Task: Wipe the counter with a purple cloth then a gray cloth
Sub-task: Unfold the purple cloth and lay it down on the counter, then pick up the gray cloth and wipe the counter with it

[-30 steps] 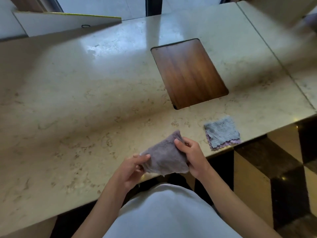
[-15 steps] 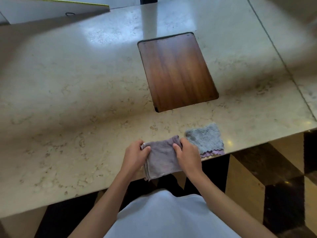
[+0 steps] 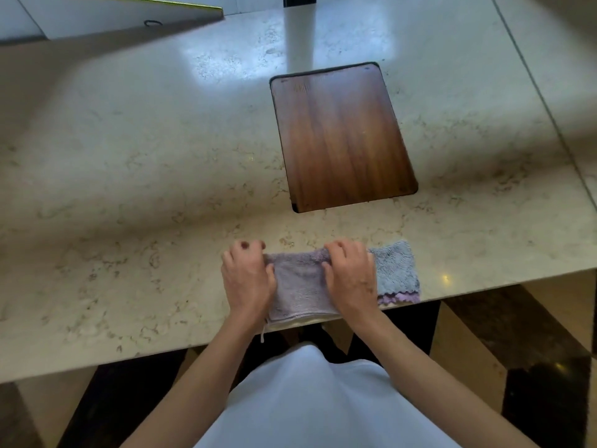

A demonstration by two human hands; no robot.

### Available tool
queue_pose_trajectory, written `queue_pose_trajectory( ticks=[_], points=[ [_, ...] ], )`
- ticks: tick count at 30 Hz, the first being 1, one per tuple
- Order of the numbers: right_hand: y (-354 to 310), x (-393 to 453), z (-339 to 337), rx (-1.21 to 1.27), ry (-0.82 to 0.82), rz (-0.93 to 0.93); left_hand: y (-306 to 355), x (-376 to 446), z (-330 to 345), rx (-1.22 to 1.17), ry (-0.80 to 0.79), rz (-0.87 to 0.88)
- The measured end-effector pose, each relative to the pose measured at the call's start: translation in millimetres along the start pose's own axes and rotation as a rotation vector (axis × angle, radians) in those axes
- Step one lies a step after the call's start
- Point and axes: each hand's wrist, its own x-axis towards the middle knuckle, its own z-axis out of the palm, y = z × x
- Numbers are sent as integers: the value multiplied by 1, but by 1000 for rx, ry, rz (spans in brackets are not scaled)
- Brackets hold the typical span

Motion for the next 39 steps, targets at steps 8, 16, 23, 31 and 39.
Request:
queue_pose_trajectory(
  ticks=[8,16,23,31,39],
  points=[
    [47,-16,20,-264,-356,-303,-39,-38,33,290,-209,514],
    [88,-15,-22,55,-28,86,31,-26,27,155,-113,477],
    [146,13,-47,97,-203,344,111,1,53,-16,-184,468],
    [153,33,-54,246,-268,446,137,20,51,-39,-331,297],
    [122,25,-90,1043,-68,539,117,5,-8,-866,-407,24]
  ],
)
